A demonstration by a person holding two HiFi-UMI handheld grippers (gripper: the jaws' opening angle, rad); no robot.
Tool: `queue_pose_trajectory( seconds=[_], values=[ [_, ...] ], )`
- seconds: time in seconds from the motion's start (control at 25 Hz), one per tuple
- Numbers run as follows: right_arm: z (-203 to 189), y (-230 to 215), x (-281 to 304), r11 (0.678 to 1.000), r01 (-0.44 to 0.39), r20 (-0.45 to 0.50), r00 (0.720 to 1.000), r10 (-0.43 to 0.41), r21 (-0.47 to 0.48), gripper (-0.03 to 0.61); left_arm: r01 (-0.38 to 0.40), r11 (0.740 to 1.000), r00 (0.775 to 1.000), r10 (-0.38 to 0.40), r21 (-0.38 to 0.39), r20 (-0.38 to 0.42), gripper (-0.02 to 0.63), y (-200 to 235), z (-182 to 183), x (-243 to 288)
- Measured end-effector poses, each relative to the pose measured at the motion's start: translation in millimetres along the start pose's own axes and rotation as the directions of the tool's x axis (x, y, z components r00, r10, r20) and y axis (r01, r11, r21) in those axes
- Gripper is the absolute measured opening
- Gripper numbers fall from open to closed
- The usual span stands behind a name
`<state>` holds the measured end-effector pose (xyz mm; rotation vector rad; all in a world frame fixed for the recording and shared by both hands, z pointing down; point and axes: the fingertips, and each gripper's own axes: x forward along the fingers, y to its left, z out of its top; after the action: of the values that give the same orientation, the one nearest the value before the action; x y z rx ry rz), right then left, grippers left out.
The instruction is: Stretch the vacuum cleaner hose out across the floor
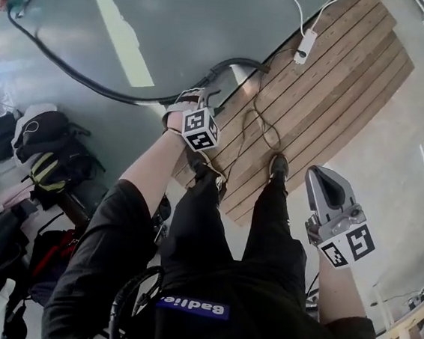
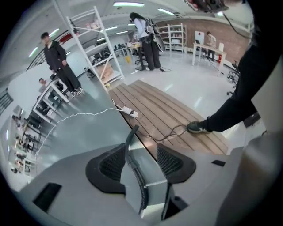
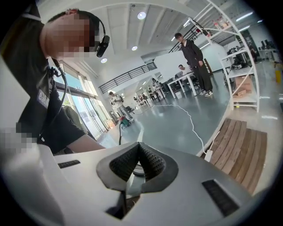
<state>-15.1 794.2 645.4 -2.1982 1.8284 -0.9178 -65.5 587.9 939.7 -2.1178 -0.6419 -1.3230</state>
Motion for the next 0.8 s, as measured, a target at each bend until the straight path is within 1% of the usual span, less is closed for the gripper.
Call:
queue_pose_trajectory(
  seconds=[0.12, 0.2, 0.32, 0.44, 0.52, 0.6, 0.68, 0.76, 0.8],
  values=[
    [28, 35, -1, 0.996, -0.087, 0.001, 0.996, 0.087, -0.022, 0.003, -0.03, 0.99, 0.999, 0.034, -0.14, 0.024, 0.215, -21, 3, -72],
    [45, 55, -2, 0.986, -0.155, -0.006, 0.988, 0.155, -0.054, 0.003, -0.074, 0.966, 0.996, 0.084, -0.247, 0.033, 0.215, -27, 4, -118],
    [70, 78, 1, 0.958, -0.261, -0.033, 0.965, 0.259, -0.119, 0.003, -0.17, 0.903, 0.979, 0.202, -0.394, 0.039, 0.215, -24, 10, -185],
    [89, 106, -1, 0.926, -0.344, -0.066, 0.939, 0.338, -0.158, 0.003, -0.25, 0.831, 0.949, 0.312, -0.496, 0.045, 0.215, -25, 21, -252],
    [98, 126, -4, 0.901, -0.4, -0.088, 0.916, 0.39, -0.167, 0.003, -0.293, 0.775, 0.921, 0.386, -0.56, 0.051, 0.215, -28, 31, -293],
    [106, 144, -5, 0.873, -0.453, -0.11, 0.891, 0.44, -0.18, 0.003, -0.333, 0.703, 0.885, 0.464, -0.628, 0.051, 0.215, -31, 38, -332],
    [115, 164, -5, 0.846, -0.502, -0.127, 0.864, 0.487, -0.177, 0.003, -0.36, 0.615, 0.841, 0.539, -0.702, 0.041, 0.215, -36, 41, -369],
    [125, 183, -9, 0.817, -0.548, -0.146, 0.836, 0.529, -0.178, 0.003, -0.368, 0.52, 0.798, 0.602, -0.771, 0.026, 0.215, -46, 46, -401],
    [131, 191, -12, 0.798, -0.57, -0.159, 0.821, 0.548, -0.194, 0.003, -0.367, 0.477, 0.775, 0.631, -0.799, 0.021, 0.215, -49, 51, -415]
  ],
)
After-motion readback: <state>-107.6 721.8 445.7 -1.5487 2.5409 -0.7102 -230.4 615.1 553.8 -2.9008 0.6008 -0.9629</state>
